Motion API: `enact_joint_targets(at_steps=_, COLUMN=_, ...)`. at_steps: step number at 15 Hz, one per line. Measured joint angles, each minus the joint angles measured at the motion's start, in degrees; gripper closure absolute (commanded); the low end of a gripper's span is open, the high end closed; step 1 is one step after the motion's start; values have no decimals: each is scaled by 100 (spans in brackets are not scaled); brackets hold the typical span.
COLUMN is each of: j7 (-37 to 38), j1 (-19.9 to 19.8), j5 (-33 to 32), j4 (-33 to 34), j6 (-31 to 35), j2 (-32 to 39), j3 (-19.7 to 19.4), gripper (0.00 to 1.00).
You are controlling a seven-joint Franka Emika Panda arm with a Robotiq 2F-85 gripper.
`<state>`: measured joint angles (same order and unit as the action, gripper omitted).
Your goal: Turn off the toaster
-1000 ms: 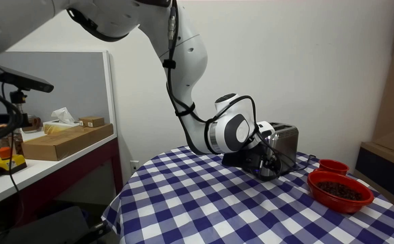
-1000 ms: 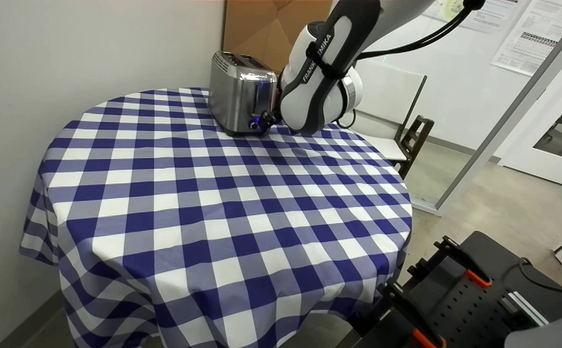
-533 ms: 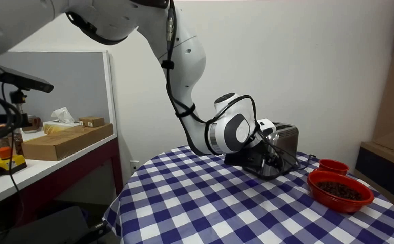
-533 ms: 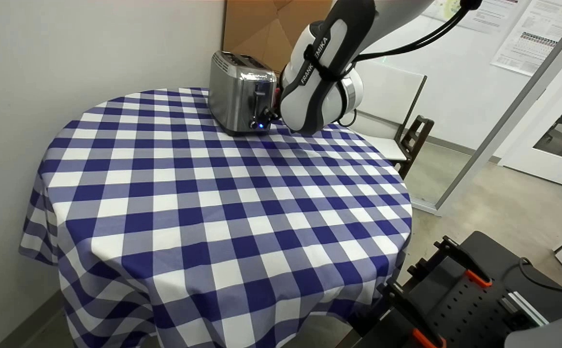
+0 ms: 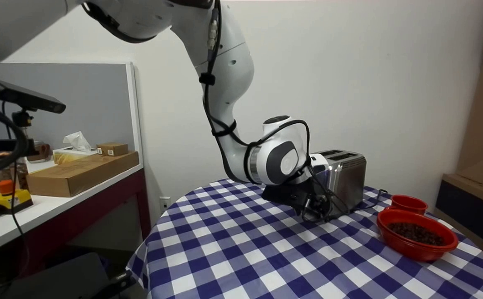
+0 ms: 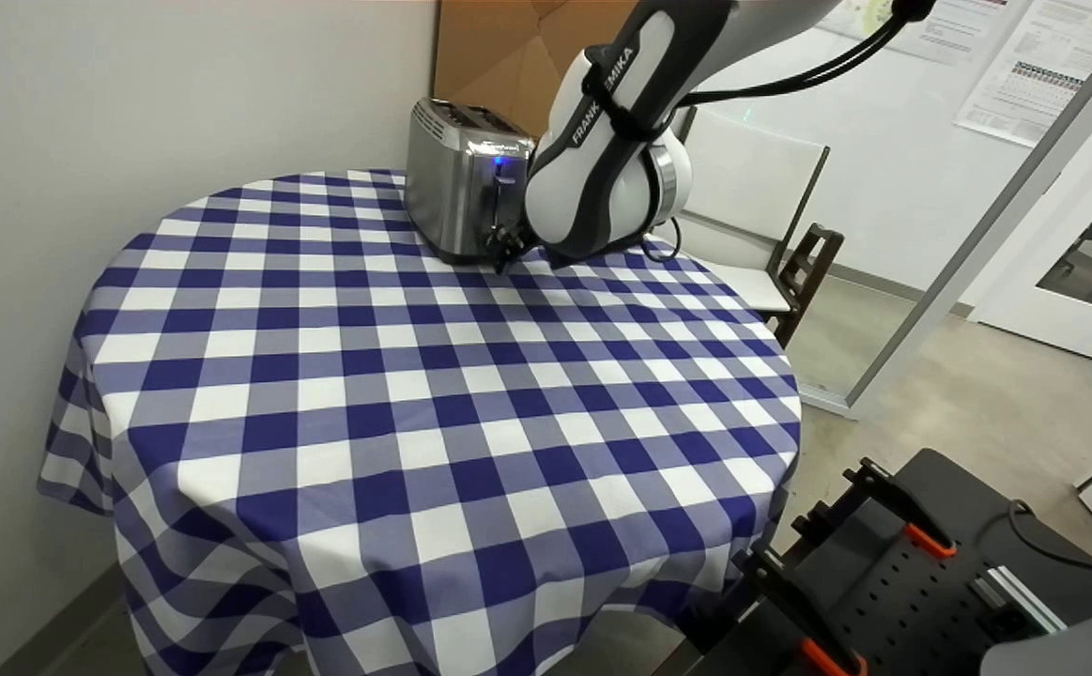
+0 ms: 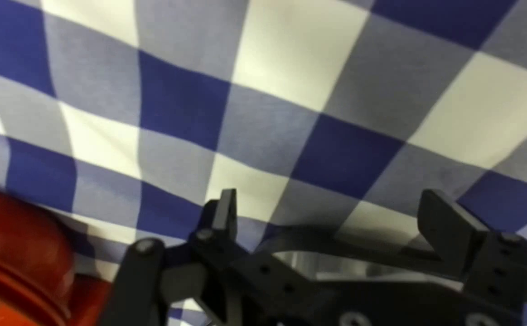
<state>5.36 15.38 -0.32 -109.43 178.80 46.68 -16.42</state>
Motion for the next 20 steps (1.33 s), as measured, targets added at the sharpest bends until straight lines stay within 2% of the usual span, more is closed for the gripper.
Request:
enact_joint_targets(at_steps=5, j7=-605, j1=-1508, j5=100, j4=-171, j6=-1561, j2=-904, j3=1813, gripper=0)
enact_joint_targets(at_steps=8, j7=-1046, j1=-2159, j5=546, j4=-428, j6=-2739, j2=-1484, j3=2519, gripper=0)
enact_joint_targets(at_steps=11, j7=-1115, j1=-2332, j5=813, j4=-683, j6=-4125, j2=-2075, j3=2638, gripper=0)
enact_joint_targets(at_steps=14, j7=-766, j1=-2180, j5=818, j4=-1051, j6=-4852, j2=-2665, j3=2423, gripper=0)
enact_joint_targets(at_steps=16, j7=-413, j1=-2024, j5=809, j4=-1434, j6=-4797, j2=-3097, j3=2265, gripper=0)
enact_joint_targets(at_steps=20, j7=154, j1=-1719, j5=546, j4=-2308, j6=-4035, j2=-3963, j3=2032, gripper=0)
